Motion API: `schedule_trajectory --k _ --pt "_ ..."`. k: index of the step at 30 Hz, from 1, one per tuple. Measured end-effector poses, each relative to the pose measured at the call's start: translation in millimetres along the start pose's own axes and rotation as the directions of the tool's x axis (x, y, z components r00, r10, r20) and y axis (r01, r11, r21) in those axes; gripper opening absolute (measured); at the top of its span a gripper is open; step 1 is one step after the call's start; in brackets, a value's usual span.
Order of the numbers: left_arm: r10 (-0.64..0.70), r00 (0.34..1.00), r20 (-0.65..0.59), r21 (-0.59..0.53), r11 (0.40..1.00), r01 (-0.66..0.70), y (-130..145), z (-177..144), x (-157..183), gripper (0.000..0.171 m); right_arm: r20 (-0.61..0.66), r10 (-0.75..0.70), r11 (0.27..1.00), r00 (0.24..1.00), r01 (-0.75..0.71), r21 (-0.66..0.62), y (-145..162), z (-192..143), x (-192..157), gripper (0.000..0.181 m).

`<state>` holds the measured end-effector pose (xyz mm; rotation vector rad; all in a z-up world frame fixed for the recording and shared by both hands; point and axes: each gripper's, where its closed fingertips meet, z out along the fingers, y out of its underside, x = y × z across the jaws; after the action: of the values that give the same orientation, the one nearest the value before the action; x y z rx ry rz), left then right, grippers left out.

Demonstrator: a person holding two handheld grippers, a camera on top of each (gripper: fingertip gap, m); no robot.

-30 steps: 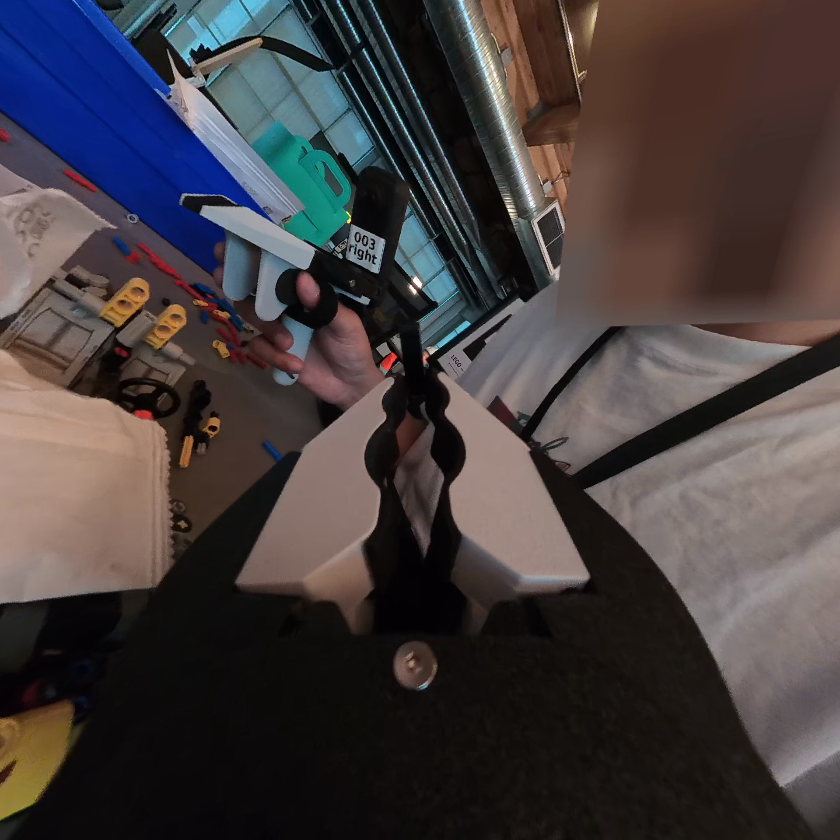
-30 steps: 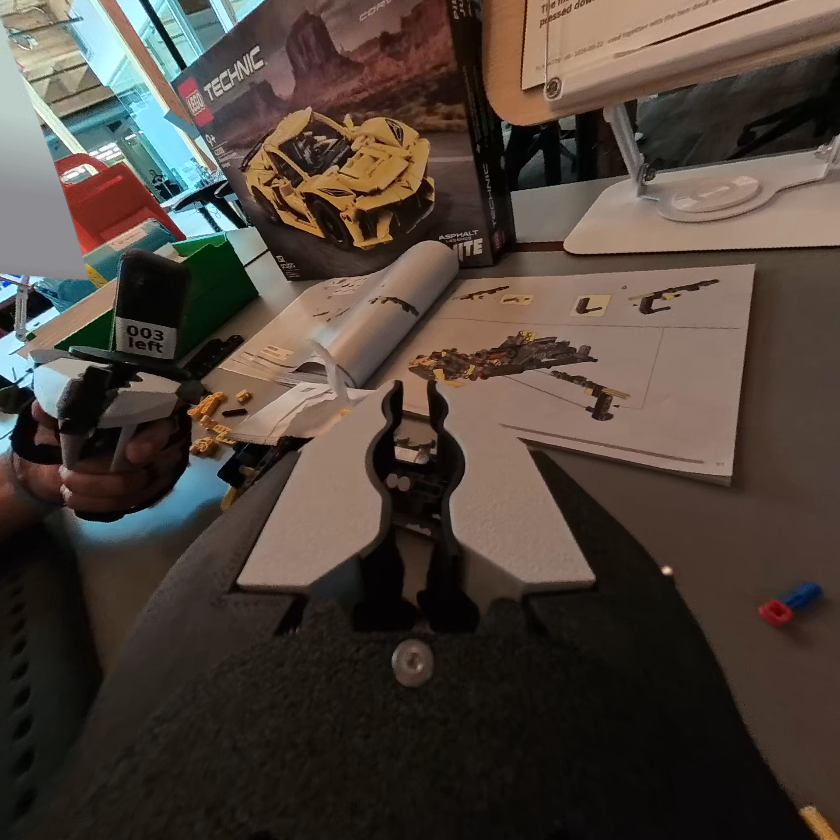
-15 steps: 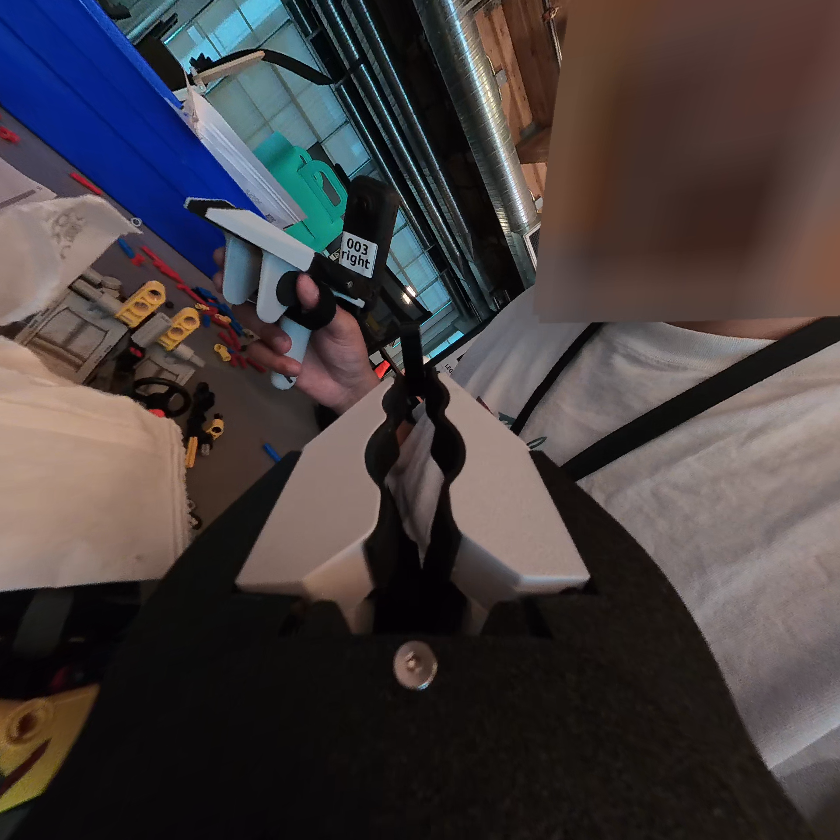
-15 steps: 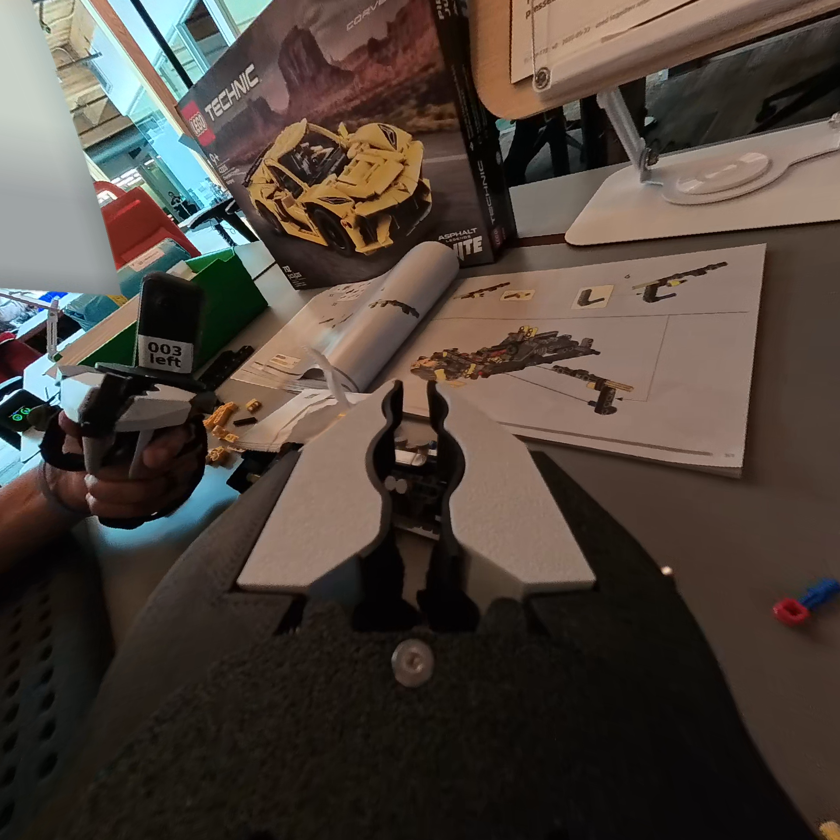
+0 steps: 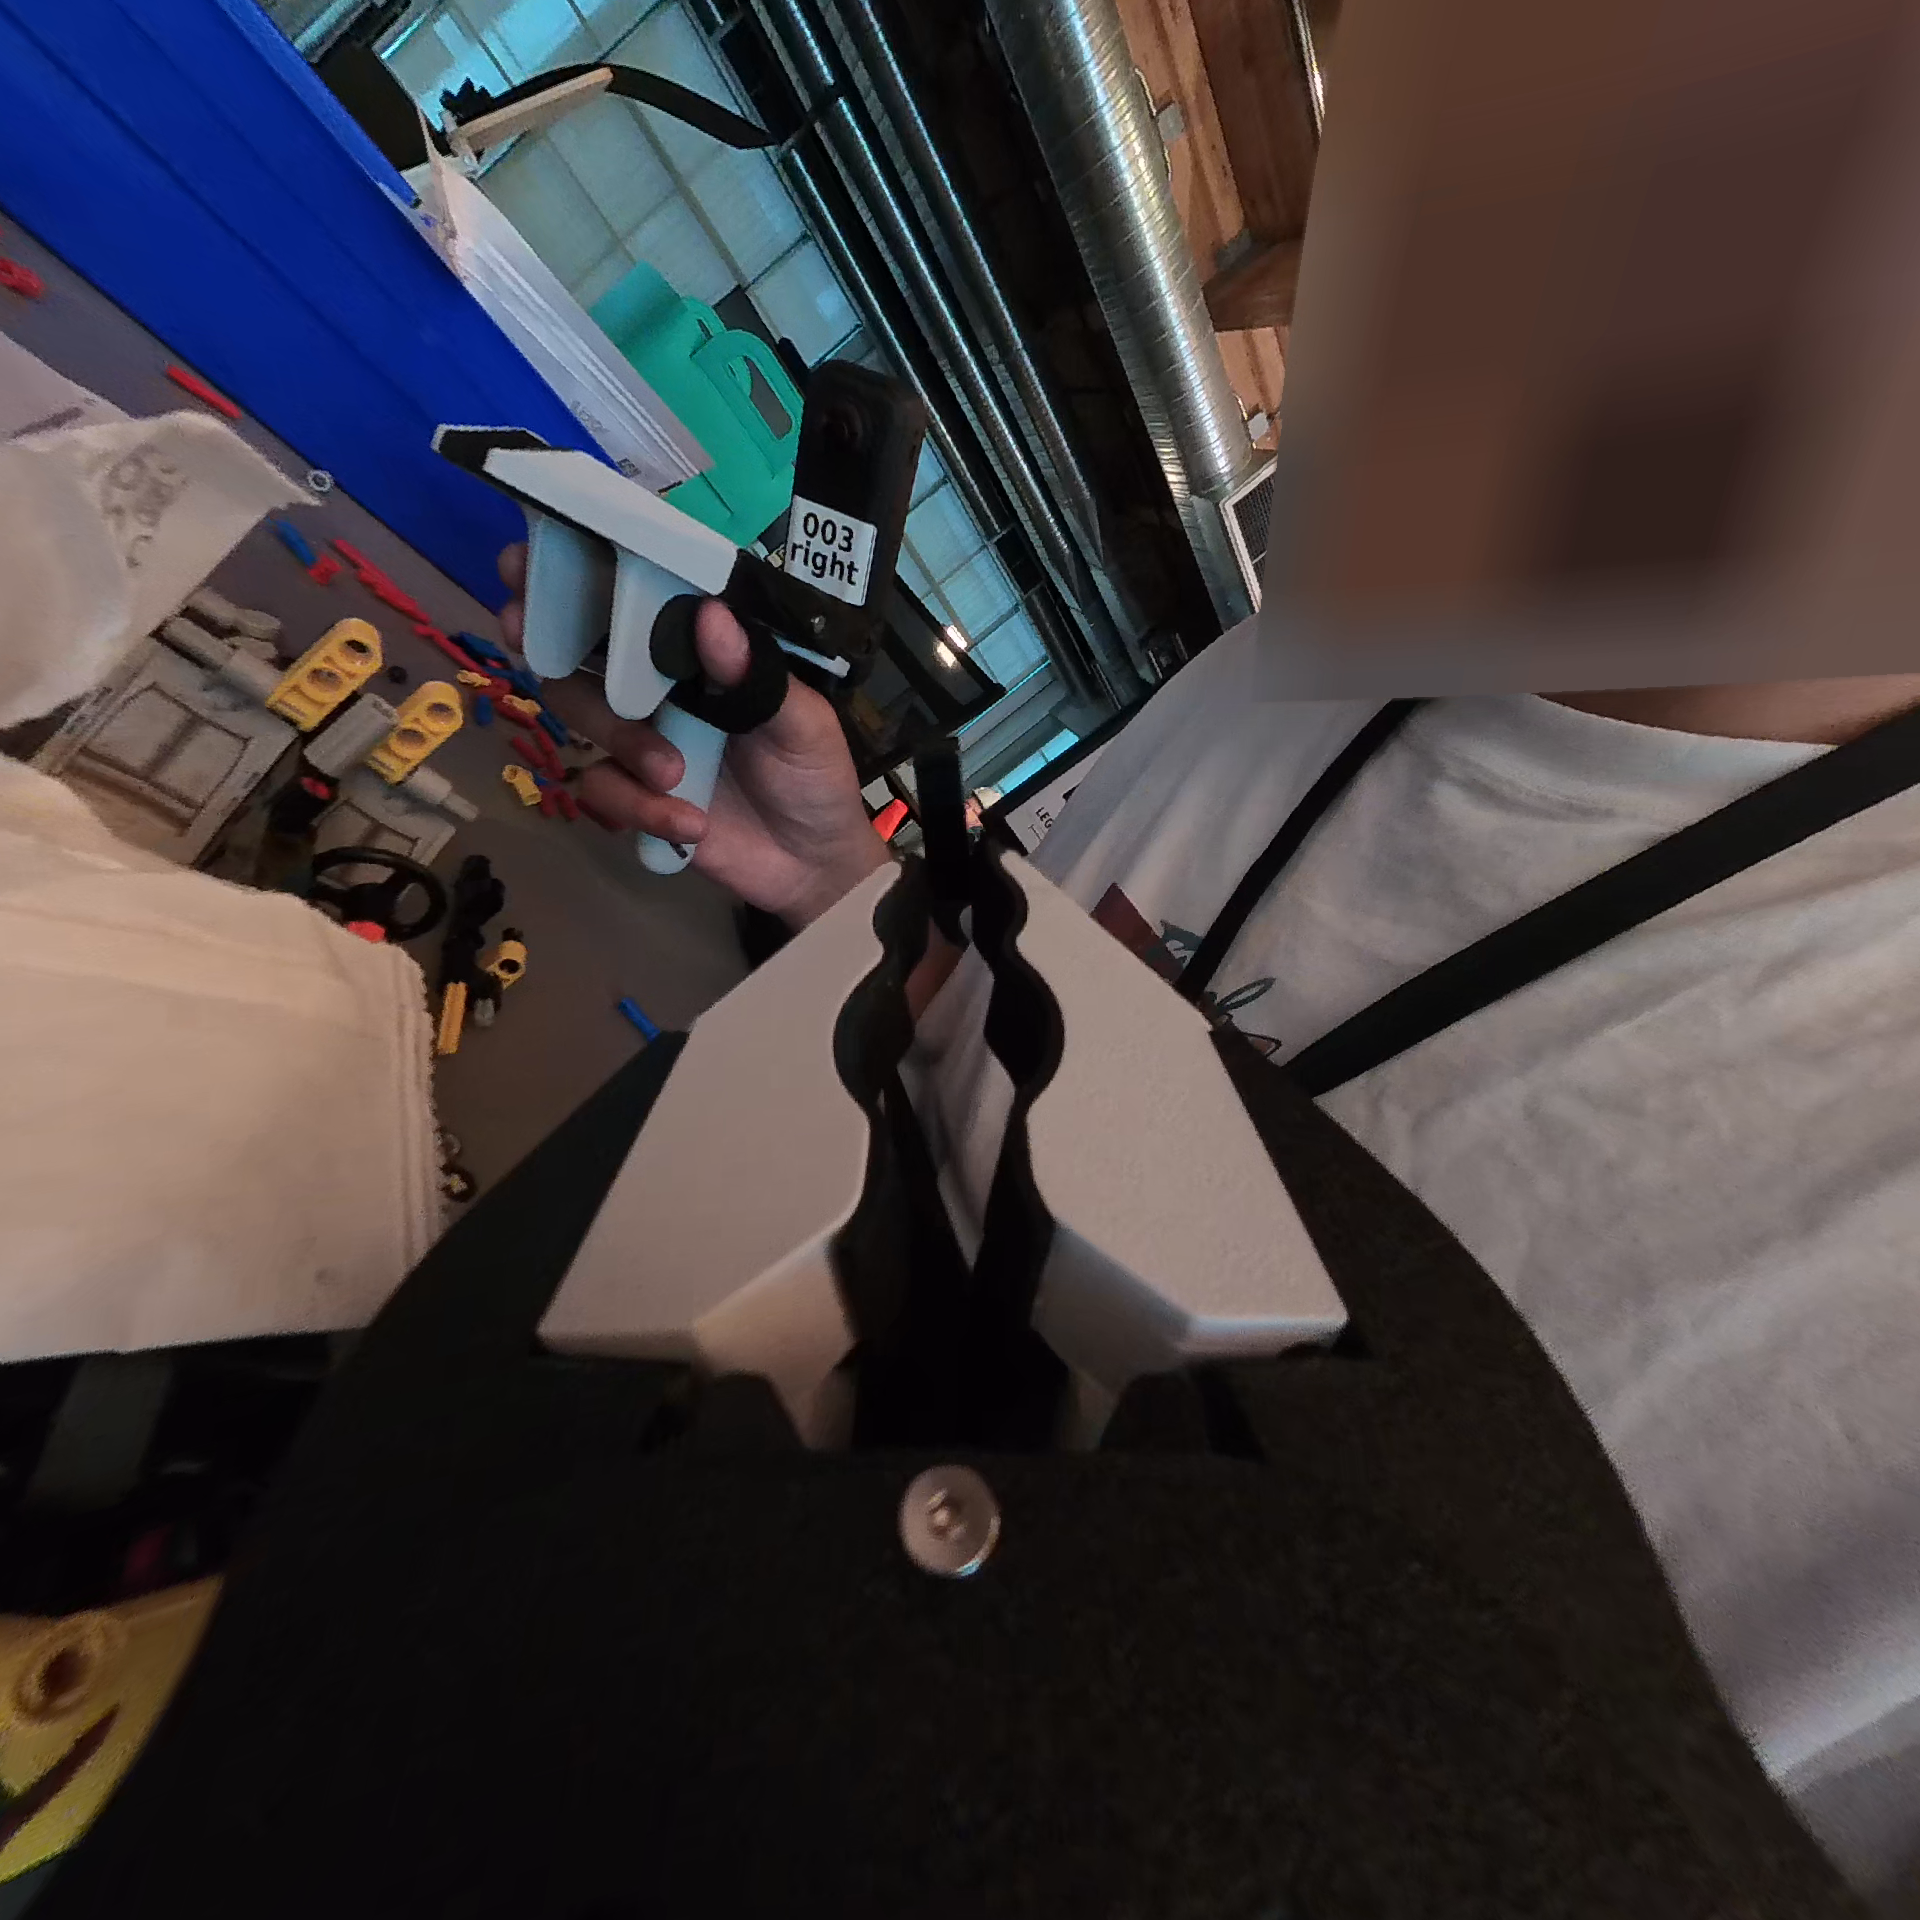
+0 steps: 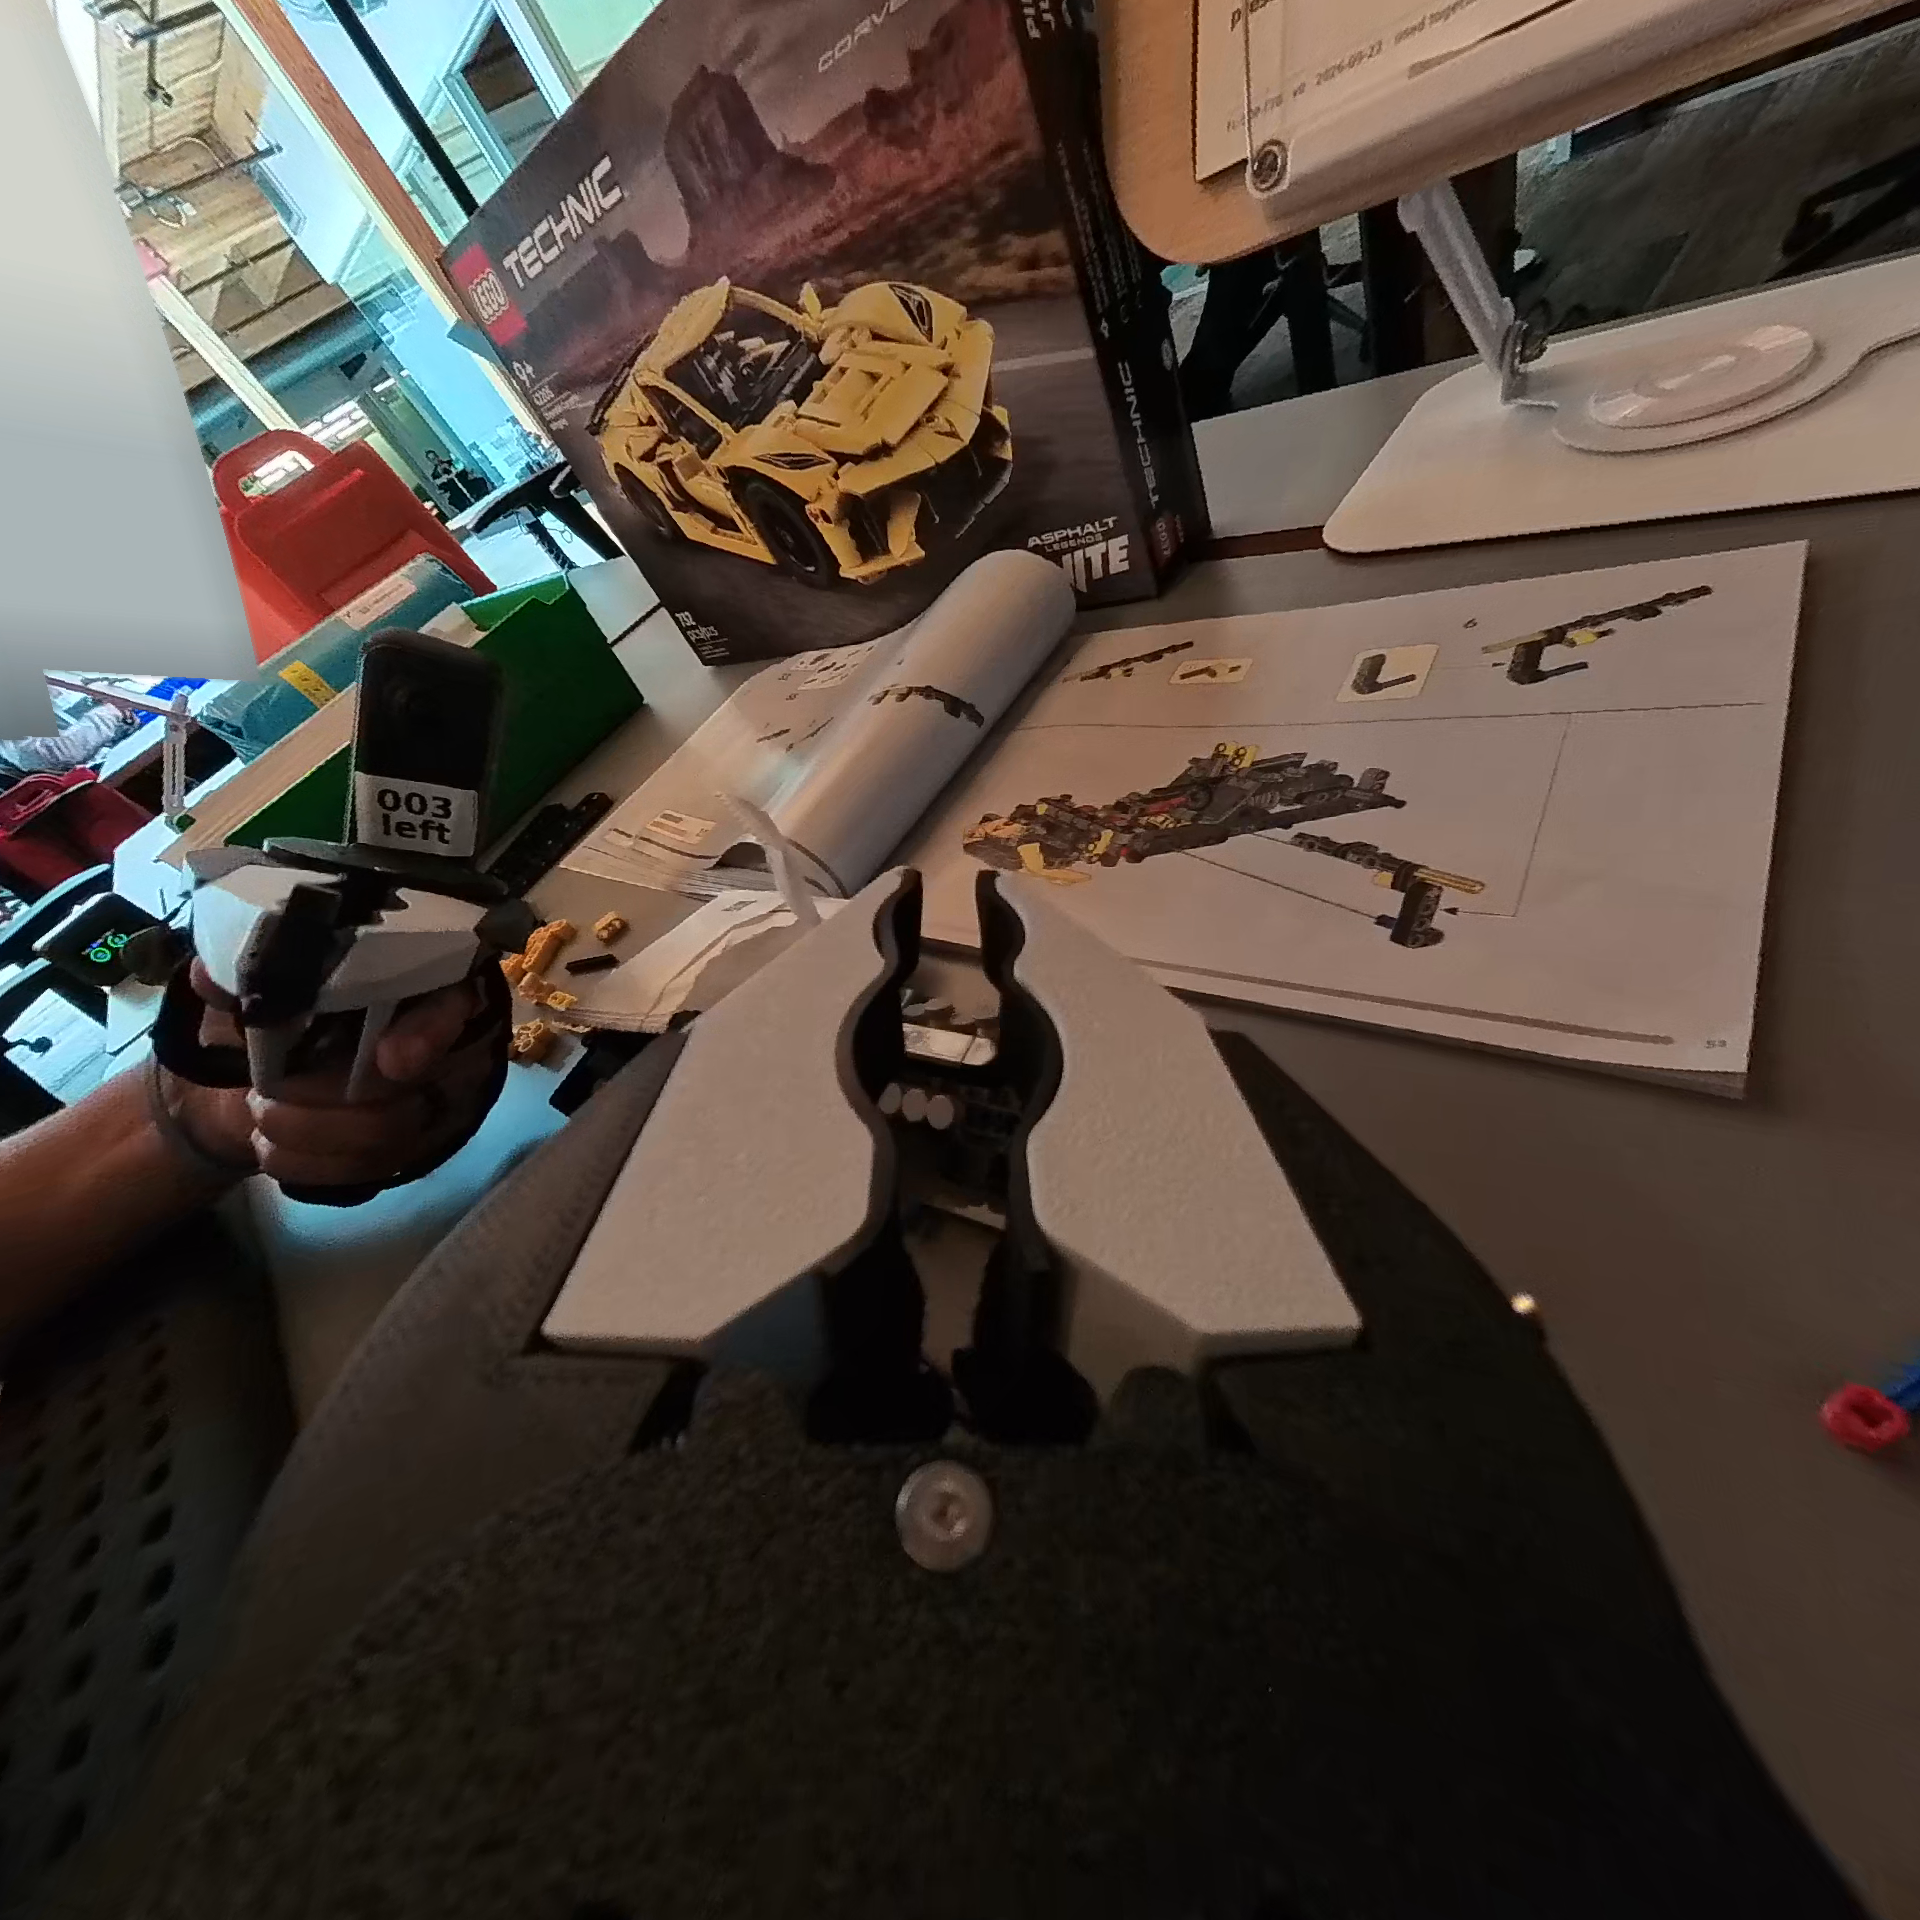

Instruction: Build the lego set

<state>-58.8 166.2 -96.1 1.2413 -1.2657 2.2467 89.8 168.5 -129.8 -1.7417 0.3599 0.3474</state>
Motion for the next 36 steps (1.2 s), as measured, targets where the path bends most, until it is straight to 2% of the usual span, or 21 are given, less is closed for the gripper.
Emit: schedule_trajectory --k 8,9,11,13,15,18,22,27,31,36 --pt "-0.001 1.000 0.007 0.002 1.000 0.000 -0.2 1.0 -1.1 0.005 0.035 0.007 1.000 0.999 -0.007 -0.013 2.0 0.5 -5.8 0.009" --pt "0.005 1.000 0.015 -0.001 1.000 -0.005 0.2 1.6 -2.3 0.005 0.089 0.014 1.000 0.996 -0.013 -0.011 0.3 -0.1 -15.3 0.008" --pt "0.017 0.999 0.035 -0.010 1.000 -0.017 1.2 2.6 -5.3 0.005 0.284 0.030 1.000 0.958 -0.029 -0.010 -2.8 -2.5 -49.2 0.005" --pt "0.018 0.999 0.046 -0.020 1.000 -0.017 2.9 3.5 -7.7 0.005 0.527 0.094 0.995 0.844 -0.067 -0.071 2.1 -8.8 -93.0 0.010" --pt "0.021 0.998 0.054 -0.033 0.999 -0.019 5.7 4.5 -9.1 0.005 0.662 0.181 0.981 0.727 -0.081 -0.179 12.3 -13.9 -123.8 0.015" --pt "0.055 0.995 0.083 -0.060 0.997 -0.050 10.5 6.6 -10.3 0.005 0.659 0.227 0.960 0.717 -0.052 -0.275 31.9 -6.8 -134.1 0.022" --pt "0.133 0.983 0.124 -0.113 0.986 -0.119 18.2 9.7 -9.7 0.005 0.671 0.250 0.959 0.698 -0.084 -0.270 30.1 -7.0 -140.9 0.022" --pt "0.208 0.965 0.163 -0.178 0.968 -0.178 28.2 13.1 -11.2 0.004 0.634 0.175 0.962 0.754 0.006 -0.273 44.3 -3.8 -139.4 0.016" --pt "0.261 0.941 0.215 -0.241 0.948 -0.207 36.0 13.2 -19.0 0.004 0.627 0.151 0.957 0.764 0.045 -0.286 52.4 -8.5 -139.8 0.007" --pt "0.377 0.869 0.321 -0.377 0.893 -0.247 49.1 7.2 -37.8 0.005 0.569 0.069 0.936 0.820 0.145 -0.322 72.5 -9.3 -130.5 0.007"
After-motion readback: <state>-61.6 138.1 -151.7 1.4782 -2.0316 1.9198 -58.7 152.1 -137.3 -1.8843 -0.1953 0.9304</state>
